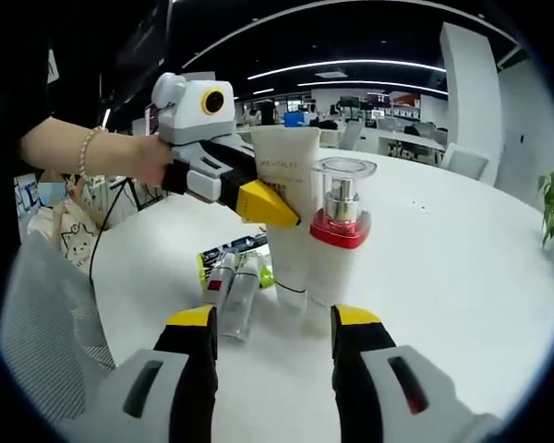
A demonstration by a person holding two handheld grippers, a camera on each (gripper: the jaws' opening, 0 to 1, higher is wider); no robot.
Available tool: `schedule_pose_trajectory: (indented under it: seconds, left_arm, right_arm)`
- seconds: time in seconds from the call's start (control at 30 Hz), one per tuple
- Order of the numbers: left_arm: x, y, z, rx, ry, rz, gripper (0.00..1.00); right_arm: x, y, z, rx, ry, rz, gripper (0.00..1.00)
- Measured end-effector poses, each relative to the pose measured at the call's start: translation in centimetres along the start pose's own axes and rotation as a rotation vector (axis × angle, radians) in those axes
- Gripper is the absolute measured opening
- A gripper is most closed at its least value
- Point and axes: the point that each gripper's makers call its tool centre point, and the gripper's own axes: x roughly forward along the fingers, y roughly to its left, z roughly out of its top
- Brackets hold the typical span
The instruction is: Arrange the skincare products in the storage area until every visible bottle or jar stands upright without overlapping.
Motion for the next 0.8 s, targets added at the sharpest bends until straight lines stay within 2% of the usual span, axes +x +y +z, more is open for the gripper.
schedule_pose_trajectory:
  seconds: [0.1,0.23,0.5,0.63,0.73,0.8]
  left_arm:
    - [0.0,-0.2,0.1,-0.017,-0.003,0.003,0.10]
    - [-0.1,-0.3,0.9,-0.041,-0.032,0.000,0.16]
    - [-0.8,0.1,0.4,-0.069,0.005,0.043,0.34]
    - [-1.5,0.6,-0.1,-0.114,0.039,0.100,0.54]
    - [-2.2,0.0,0.0,-0.117,0.049,0.106,0.57]
    - [-2.6,0.3,-0.2,-0.136,0.060,0.109,0.57]
  right_arm:
    - [-0.1,0.0,0.0,-0.001,0.001,-0.002,0.49]
    - [-0.2,0.0,0.1,-0.009,-0.003,-0.012,0.49]
    - [-0.7,0.2,0.3,-0.010,-0.009,-0.024,0.54]
    - [-0.9,0.7,0.5,-0.013,-0.008,-0.023,0.57]
    - [-1.1,1.0,0.7,-0.012,-0.012,-0.026,0.60]
    - [-1.4,1.2,0.9,-0.009,-0.016,-0.028,0.61]
